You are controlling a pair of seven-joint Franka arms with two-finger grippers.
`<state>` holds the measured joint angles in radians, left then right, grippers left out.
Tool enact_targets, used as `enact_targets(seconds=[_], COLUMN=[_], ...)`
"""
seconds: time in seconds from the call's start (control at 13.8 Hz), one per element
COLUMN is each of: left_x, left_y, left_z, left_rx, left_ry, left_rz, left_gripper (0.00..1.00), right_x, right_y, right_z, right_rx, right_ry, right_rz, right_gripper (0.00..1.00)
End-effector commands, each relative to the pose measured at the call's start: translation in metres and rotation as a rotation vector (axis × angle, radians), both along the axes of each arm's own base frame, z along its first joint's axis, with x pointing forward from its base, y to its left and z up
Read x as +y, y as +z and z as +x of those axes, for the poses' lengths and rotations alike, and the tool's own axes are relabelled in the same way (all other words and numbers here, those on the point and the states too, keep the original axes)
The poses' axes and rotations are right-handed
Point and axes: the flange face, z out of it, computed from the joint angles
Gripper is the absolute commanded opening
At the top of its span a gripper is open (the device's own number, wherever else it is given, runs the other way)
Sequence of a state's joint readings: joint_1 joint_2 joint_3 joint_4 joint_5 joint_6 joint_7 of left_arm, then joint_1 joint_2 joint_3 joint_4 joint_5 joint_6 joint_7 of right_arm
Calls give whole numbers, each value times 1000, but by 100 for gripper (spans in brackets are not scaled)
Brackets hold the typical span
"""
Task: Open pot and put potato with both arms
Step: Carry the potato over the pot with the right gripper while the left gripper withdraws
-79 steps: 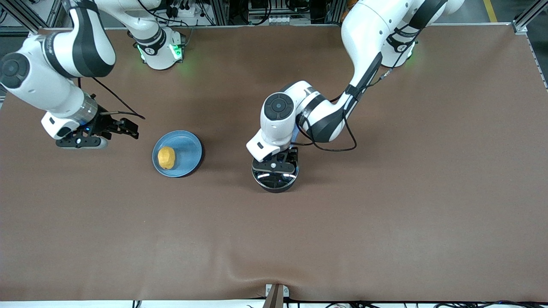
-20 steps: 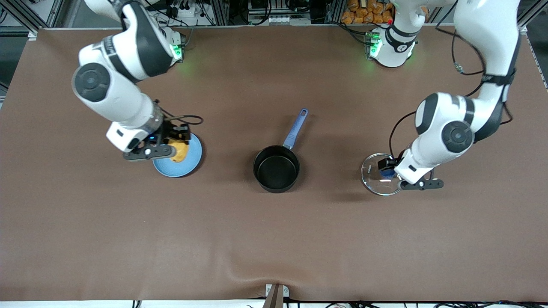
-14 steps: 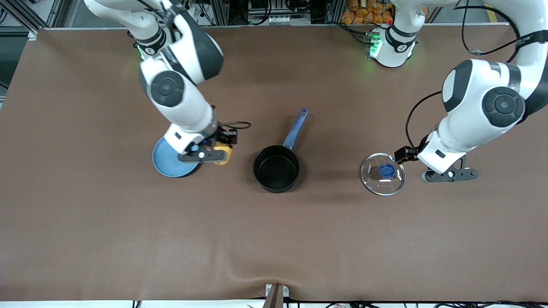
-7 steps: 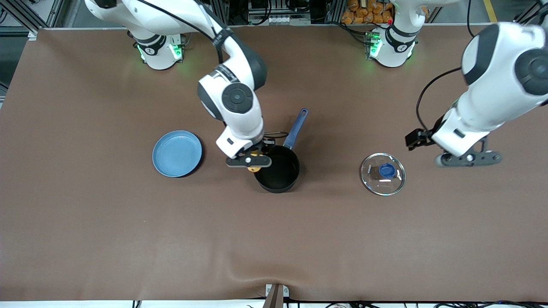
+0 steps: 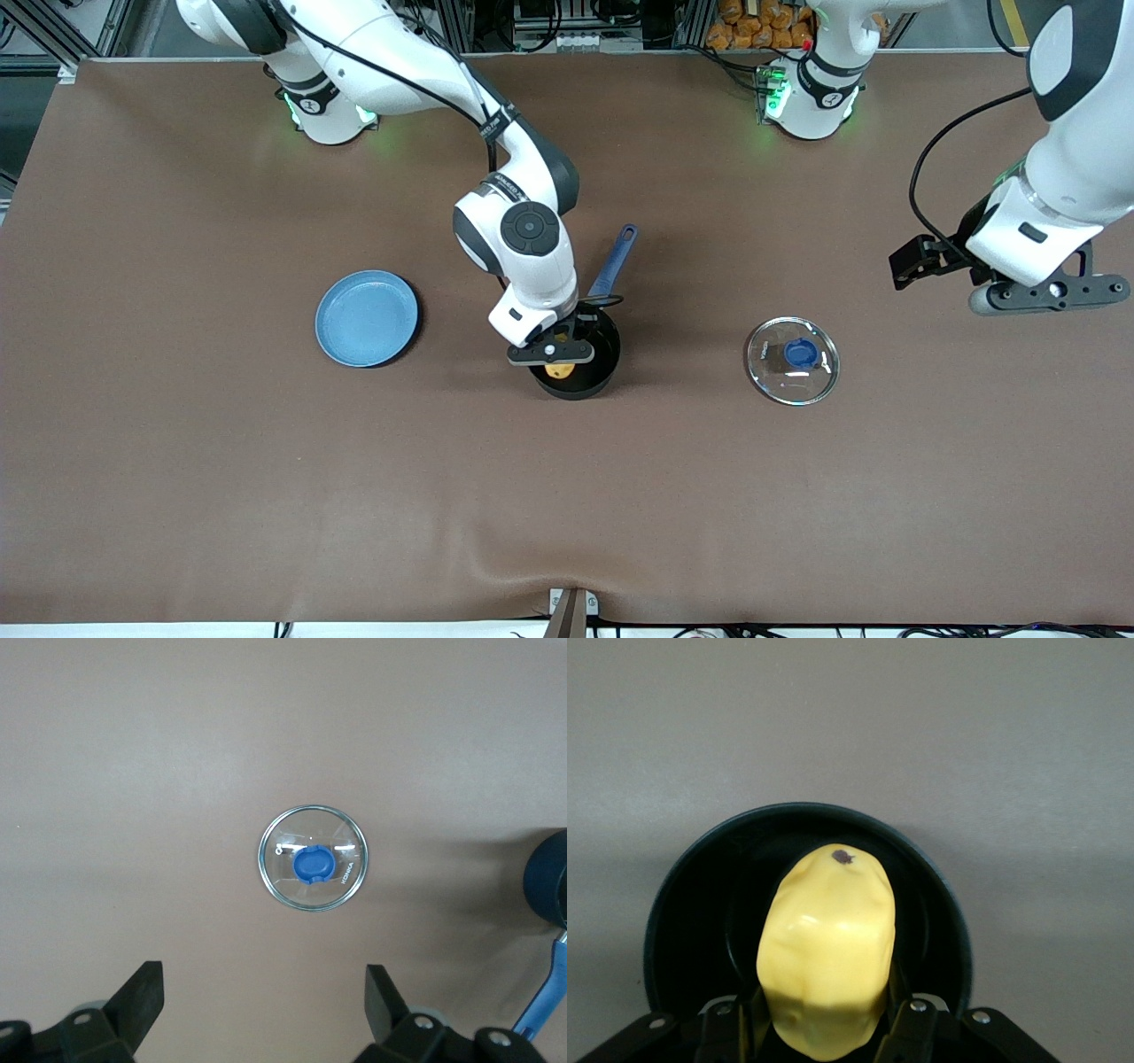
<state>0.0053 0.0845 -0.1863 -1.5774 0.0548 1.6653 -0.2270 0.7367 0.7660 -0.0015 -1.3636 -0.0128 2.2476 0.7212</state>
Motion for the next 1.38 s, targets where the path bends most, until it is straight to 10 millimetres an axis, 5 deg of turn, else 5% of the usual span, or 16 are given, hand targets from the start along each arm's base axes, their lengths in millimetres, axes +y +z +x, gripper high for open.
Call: enact_targets(seconds=[0.0,0.58,0.8,0.87,0.94,1.09,1.31], left_x=[5,4,4,2,0,-2,0], left_y=[17,31,34,35,35,37,37], left_z=[-11,-23,-28,-29,-29,-30,-30], left_rx=[0,-2,13,12,12,8,11], left_ry=[-8,-6,-5,-10,-14,-19,-31], left_rz=[2,3,10,14,14,13,0], left_gripper=[100,100,100,100,100,100,100], right_x=[13,15,15,15,15,14,13], right_y=[-13,-54,-54,-54,-54,-54,-53], right_z=[0,-3,-3,-3,-3,-2,-1], right_rx=[-21,-18,-18,-18,-18,-19,-19], right_ry=[-22,-22,-24,-24,-24,-25,-28], right_rz=[-5,-5,-2,-2,-2,-3,-3], right_gripper=[0,0,3,32,44,60,65])
